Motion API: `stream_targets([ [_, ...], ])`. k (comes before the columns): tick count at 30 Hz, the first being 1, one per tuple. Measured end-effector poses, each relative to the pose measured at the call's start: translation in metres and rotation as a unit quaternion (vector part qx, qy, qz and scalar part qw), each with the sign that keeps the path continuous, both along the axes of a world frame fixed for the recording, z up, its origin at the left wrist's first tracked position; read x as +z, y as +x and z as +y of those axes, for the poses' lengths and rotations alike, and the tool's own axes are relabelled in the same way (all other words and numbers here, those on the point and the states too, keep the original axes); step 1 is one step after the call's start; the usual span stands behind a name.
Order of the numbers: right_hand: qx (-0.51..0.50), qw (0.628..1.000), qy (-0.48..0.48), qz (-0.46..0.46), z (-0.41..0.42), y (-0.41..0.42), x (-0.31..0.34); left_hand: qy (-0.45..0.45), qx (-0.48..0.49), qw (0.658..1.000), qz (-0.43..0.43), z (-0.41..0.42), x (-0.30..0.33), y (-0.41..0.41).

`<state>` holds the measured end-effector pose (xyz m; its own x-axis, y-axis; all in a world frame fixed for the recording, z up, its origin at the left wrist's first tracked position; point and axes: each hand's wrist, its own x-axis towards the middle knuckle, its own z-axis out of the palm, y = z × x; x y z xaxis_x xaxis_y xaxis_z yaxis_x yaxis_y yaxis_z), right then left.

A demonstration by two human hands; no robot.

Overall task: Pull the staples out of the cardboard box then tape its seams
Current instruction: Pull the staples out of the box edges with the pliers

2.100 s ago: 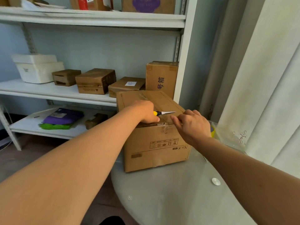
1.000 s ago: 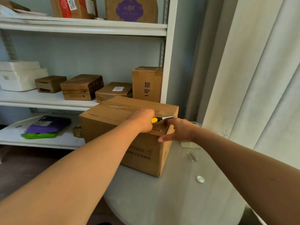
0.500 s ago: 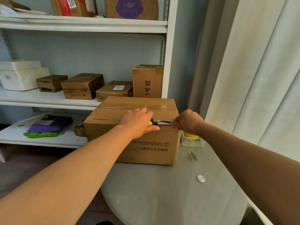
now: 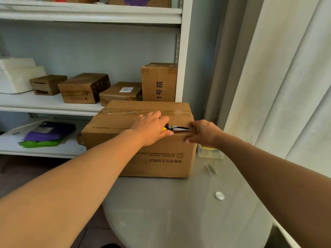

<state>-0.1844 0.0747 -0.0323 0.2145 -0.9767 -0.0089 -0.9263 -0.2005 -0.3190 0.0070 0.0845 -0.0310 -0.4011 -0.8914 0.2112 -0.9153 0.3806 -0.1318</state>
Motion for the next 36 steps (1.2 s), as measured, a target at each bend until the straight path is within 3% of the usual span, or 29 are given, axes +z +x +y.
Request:
stream_targets([
  [17, -0.005, 0.999, 0.010, -0.035, 0.001, -0.002, 0.005, -0.027, -0.046, 0.998, -0.043, -0.009, 0.000, 0.002],
  [26, -0.017, 0.999, 0.010, -0.045, 0.000, -0.003, 0.002, -0.030, -0.017, 0.997, -0.067, -0.005, 0.005, -0.006],
  [31, -0.021, 0.999, 0.008, -0.045, 0.001, -0.002, 0.002, -0.024, 0.013, 0.999, -0.024, 0.000, -0.002, -0.012],
  [34, -0.020, 0.999, 0.008, -0.039, 0.001, -0.001, 0.002, 0.005, 0.026, 0.998, 0.055, -0.001, -0.001, -0.012],
  [36, -0.021, 0.999, 0.008, -0.034, 0.002, 0.000, 0.002, 0.011, 0.023, 0.999, 0.043, -0.001, -0.001, -0.011],
])
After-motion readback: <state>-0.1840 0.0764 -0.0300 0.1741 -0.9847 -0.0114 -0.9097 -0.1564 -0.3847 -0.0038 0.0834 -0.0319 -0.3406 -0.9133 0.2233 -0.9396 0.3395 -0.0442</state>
